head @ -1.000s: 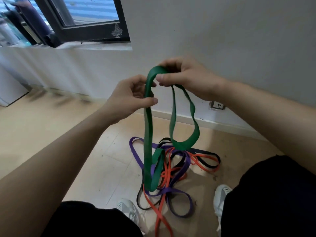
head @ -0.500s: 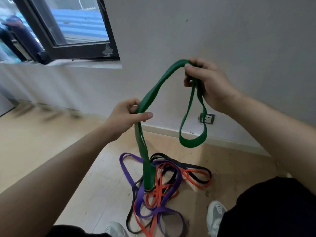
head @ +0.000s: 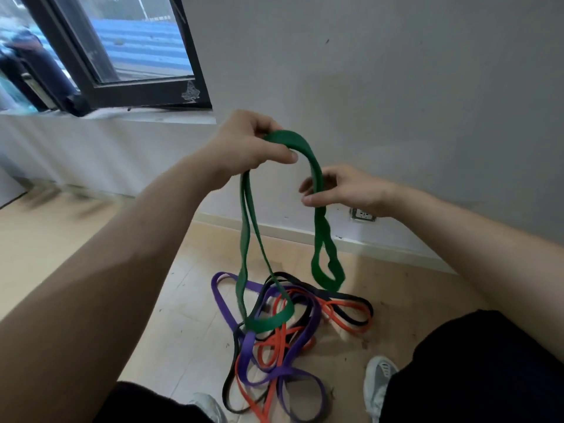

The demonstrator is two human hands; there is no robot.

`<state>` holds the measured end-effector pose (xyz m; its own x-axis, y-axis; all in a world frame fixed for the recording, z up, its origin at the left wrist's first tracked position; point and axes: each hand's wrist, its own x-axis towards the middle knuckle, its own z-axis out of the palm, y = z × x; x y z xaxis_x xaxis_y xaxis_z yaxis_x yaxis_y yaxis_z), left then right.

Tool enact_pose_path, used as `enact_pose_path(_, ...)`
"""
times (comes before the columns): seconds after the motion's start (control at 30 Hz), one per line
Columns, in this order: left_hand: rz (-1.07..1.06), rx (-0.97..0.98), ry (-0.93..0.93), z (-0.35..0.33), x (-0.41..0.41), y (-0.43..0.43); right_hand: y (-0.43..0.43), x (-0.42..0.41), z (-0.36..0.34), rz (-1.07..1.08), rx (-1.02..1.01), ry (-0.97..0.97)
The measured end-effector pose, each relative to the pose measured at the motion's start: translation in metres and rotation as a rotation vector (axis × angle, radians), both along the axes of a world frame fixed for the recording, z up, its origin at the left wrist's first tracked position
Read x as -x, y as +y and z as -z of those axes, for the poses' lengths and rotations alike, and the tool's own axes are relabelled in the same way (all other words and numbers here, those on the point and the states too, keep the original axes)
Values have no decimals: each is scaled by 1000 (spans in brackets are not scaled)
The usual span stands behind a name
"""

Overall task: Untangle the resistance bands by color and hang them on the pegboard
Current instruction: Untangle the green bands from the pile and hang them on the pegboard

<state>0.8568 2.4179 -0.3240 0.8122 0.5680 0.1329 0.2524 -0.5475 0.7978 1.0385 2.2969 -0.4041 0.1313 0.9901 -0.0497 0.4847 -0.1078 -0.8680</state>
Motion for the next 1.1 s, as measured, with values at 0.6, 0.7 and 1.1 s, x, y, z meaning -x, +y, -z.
enact_pose_path(0.6, -1, -25, 65, 49, 34, 11, 17, 34, -33, 137, -485, 360)
enact_pose_path(0.7, -51, 7, -13, 46, 38, 15, 15, 23, -34, 176, -468, 382)
enact_pose_path(1.1, -53, 115, -283, 27, 32, 8, 14, 19, 12, 42, -140, 268)
